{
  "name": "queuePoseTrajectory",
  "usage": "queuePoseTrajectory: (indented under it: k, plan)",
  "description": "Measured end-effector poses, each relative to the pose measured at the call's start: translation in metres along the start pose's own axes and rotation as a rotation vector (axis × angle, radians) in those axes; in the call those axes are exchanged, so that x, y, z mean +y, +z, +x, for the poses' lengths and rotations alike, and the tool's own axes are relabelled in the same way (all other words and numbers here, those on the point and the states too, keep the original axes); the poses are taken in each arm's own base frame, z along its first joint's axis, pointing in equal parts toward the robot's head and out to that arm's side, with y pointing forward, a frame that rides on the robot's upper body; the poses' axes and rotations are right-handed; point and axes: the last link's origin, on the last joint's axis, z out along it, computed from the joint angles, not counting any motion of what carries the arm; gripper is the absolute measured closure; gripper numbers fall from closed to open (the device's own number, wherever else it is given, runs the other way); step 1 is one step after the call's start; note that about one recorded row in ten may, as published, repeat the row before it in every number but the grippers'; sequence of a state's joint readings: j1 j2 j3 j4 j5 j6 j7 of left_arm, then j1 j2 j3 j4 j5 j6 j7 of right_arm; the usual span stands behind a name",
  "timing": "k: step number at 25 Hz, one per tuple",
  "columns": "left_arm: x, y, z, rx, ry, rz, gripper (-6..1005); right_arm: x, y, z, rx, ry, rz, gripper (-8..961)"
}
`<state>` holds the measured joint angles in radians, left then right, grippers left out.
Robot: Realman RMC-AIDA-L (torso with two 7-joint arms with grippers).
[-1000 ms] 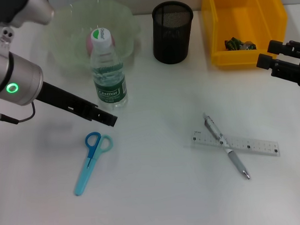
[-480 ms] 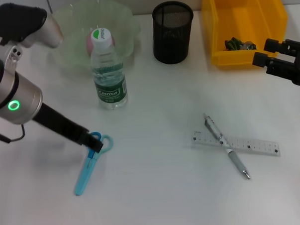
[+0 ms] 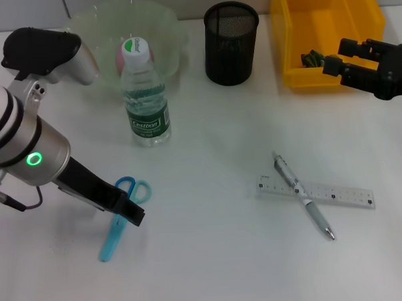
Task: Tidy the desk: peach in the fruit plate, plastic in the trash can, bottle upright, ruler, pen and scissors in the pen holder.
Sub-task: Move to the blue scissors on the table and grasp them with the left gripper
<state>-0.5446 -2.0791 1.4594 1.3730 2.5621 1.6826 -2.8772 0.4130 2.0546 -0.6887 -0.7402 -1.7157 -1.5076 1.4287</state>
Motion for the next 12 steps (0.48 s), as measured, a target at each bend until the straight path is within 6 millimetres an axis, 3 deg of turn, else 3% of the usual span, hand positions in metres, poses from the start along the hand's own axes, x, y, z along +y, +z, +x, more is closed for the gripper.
queuePoseTrajectory:
  k: [12]
  plan:
    - [-0.0056,0.0095,0.0076,-0.001,-0.016,0.014,275,-0.0072,0.0068,-0.0049,-0.009,-0.012,0.033,331]
